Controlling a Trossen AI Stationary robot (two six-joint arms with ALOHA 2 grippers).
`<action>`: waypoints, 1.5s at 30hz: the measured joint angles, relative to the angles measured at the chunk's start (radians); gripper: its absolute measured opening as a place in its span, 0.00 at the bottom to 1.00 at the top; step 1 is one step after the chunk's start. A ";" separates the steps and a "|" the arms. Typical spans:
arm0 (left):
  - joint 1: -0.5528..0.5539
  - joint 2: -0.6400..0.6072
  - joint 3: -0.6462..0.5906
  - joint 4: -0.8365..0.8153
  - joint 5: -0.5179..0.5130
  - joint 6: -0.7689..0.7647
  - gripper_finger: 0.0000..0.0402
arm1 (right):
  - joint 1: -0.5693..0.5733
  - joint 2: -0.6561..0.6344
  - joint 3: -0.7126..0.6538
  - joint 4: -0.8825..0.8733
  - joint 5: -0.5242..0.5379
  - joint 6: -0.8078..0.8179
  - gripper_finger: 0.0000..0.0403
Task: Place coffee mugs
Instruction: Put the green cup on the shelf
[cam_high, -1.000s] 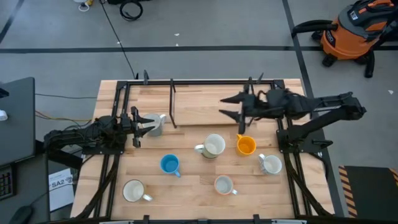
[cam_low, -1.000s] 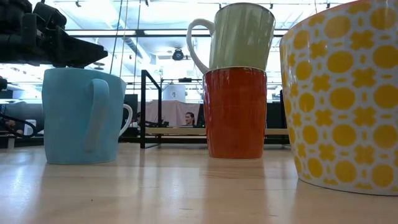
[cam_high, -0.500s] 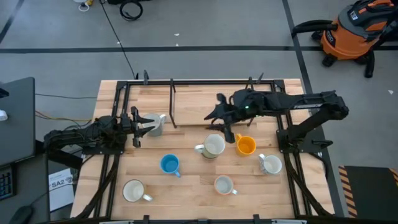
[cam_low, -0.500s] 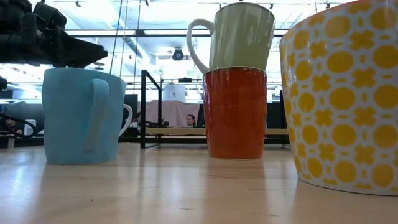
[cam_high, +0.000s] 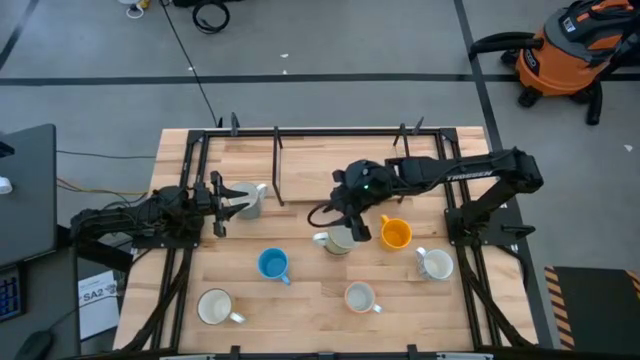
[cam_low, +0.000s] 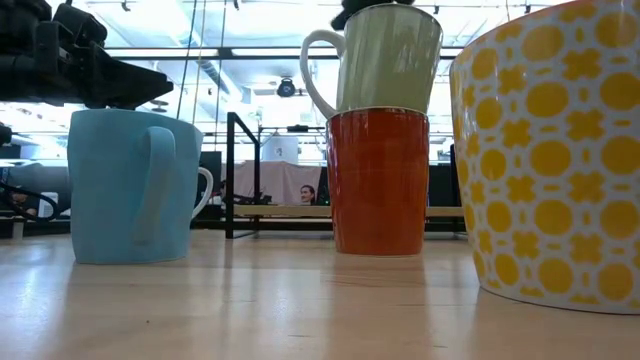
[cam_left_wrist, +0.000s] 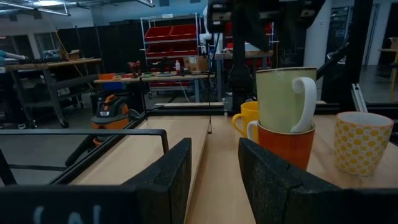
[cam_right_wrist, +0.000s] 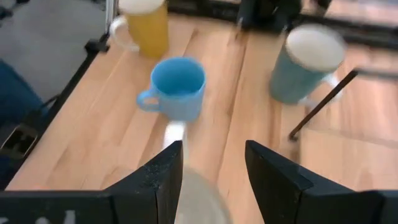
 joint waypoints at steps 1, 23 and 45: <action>0.000 0.000 0.000 0.000 0.000 0.000 0.35 | 0.000 0.003 0.000 -0.002 -0.001 0.000 0.45; 0.000 0.013 0.000 0.001 0.000 -0.001 0.35 | 0.000 0.088 0.000 -0.110 0.029 -0.019 0.43; 0.000 0.020 0.000 0.002 0.000 0.000 0.35 | 0.000 0.087 0.011 -0.131 0.031 -0.011 0.09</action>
